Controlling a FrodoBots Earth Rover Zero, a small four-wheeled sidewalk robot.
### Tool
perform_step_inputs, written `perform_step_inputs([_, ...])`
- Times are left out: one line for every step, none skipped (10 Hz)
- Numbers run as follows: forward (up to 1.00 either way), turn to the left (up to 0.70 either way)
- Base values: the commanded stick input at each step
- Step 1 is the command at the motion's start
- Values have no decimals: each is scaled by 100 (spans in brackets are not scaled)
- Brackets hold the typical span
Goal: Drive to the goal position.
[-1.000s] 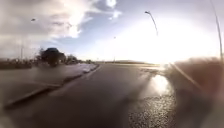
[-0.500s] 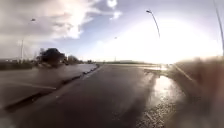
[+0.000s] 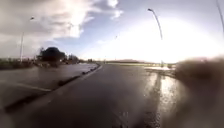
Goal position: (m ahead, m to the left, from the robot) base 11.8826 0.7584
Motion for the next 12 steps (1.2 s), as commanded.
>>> perform_step_inputs([70, -13])
perform_step_inputs([70, -14])
perform_step_inputs([70, -14])
perform_step_inputs([70, -14])
perform_step_inputs([70, -14])
perform_step_inputs([70, -12])
perform_step_inputs([70, -4])
perform_step_inputs([70, 0])
perform_step_inputs([70, 0])
perform_step_inputs([70, 0])
perform_step_inputs([70, 0])
perform_step_inputs([70, 0])
